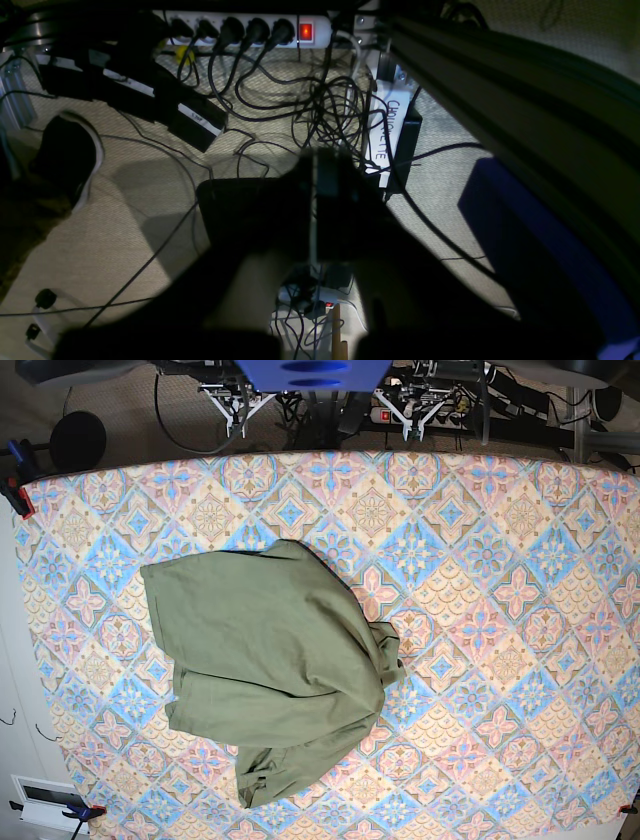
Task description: Layout the t-shirt on the table in an organized manner, then fold the t-shirt properly
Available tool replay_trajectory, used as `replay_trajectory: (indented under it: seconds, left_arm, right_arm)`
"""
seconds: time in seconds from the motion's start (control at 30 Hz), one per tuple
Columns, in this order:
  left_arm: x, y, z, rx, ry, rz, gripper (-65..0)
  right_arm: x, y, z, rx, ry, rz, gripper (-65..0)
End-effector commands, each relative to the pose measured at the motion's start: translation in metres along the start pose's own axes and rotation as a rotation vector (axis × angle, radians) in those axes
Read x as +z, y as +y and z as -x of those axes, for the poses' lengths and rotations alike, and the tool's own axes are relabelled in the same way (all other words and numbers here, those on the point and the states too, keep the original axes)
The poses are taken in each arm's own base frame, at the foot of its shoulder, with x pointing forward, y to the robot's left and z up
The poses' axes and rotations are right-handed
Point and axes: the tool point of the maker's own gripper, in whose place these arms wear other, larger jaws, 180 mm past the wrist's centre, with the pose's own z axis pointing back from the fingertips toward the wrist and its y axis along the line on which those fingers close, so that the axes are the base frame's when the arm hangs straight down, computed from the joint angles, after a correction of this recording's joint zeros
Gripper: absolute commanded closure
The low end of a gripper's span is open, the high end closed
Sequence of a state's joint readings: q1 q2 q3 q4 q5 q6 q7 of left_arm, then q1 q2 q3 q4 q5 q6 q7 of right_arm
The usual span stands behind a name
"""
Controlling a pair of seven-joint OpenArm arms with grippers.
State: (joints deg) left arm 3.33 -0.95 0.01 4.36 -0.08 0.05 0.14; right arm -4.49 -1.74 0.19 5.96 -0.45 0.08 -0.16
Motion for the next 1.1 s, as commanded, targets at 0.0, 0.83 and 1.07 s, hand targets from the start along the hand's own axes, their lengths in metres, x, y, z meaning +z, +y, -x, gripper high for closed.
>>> replay_trajectory:
  seconds: [0.0,0.83,1.07]
  left_arm:
    - [0.000,-0.001,0.000,0.005,-0.005,-0.001,0.0]
    - [0.004,0.015,0.017,-0.015,-0.003,-0.023,0.0]
    - [0.018,0.051,0.038,-0.042,-0.045,-0.072,0.0]
  right_arm:
    - [0.000,-0.001,0.001,-0.001,-0.004,0.004,0.0]
    - [0.002,-0.003,0.016,-0.002,0.019,0.007,0.0]
    - [0.013,-0.052,0.047,0.021,0.004,0.081,0.0]
